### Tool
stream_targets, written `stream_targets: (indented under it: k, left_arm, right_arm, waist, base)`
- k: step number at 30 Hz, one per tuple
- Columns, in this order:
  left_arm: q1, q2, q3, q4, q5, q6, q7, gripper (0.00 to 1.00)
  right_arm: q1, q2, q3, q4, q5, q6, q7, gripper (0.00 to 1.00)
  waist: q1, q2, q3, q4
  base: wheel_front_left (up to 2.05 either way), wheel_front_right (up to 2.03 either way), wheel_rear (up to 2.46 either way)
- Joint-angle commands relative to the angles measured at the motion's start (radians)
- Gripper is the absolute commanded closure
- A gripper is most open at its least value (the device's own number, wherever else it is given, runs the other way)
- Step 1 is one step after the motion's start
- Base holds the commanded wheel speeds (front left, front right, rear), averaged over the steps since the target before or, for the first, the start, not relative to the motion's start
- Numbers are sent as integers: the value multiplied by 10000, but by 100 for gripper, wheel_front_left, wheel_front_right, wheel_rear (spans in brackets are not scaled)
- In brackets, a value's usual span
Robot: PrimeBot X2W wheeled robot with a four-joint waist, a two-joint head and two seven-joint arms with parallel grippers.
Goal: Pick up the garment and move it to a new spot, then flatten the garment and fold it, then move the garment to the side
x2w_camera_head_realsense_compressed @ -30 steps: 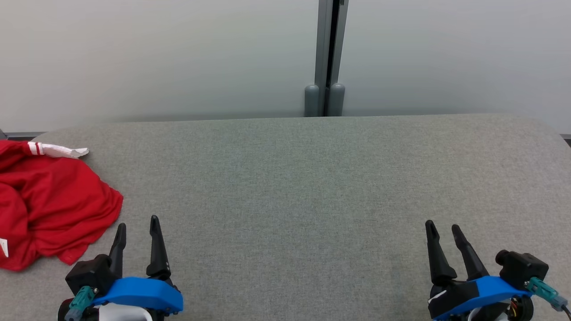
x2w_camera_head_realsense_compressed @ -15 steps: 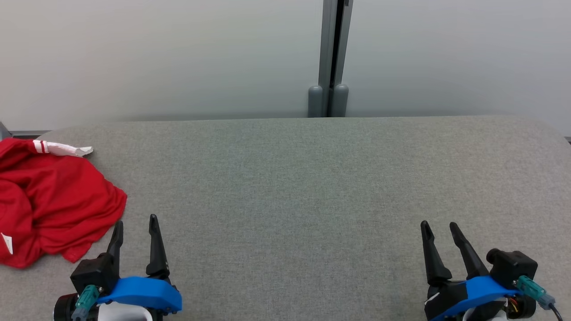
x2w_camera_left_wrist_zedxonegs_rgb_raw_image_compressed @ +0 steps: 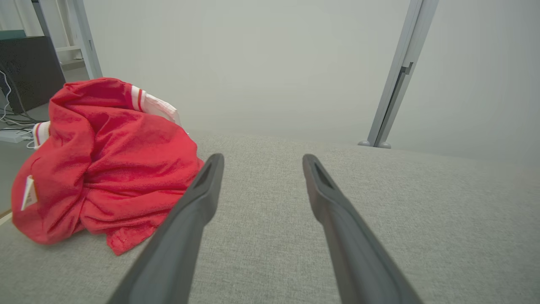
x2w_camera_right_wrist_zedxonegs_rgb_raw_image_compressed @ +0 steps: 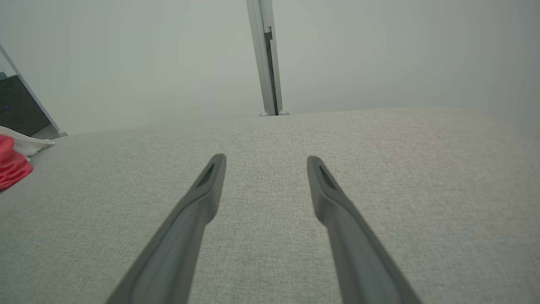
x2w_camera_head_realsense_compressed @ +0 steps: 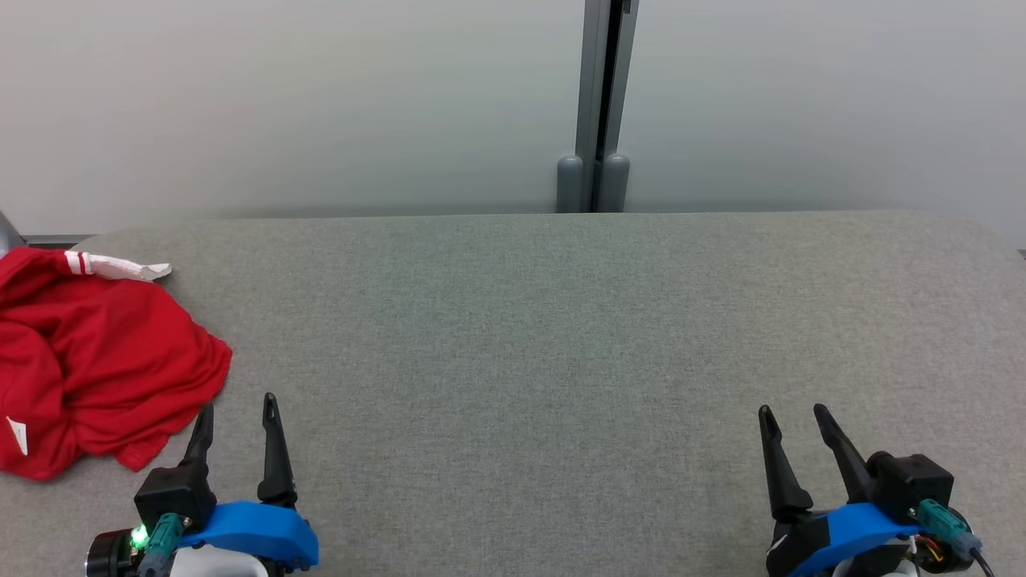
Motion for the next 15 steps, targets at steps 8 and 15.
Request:
stream_targets:
  k: [8,15]
  left_arm:
    - [-56,65,172,178,366,116,-173,0]
    - [-32,52,162,191,320,93,-173,0]
  right_arm:
    - [-181,-75,6,385,-560,24,-180,0]
    - [-232,-74,-49,470,-485,16,-179,0]
  waist:
    - [0,0,-47,0]
    - [0,0,-65,14]
  base:
    - [0,0,0]
    - [0,0,0]
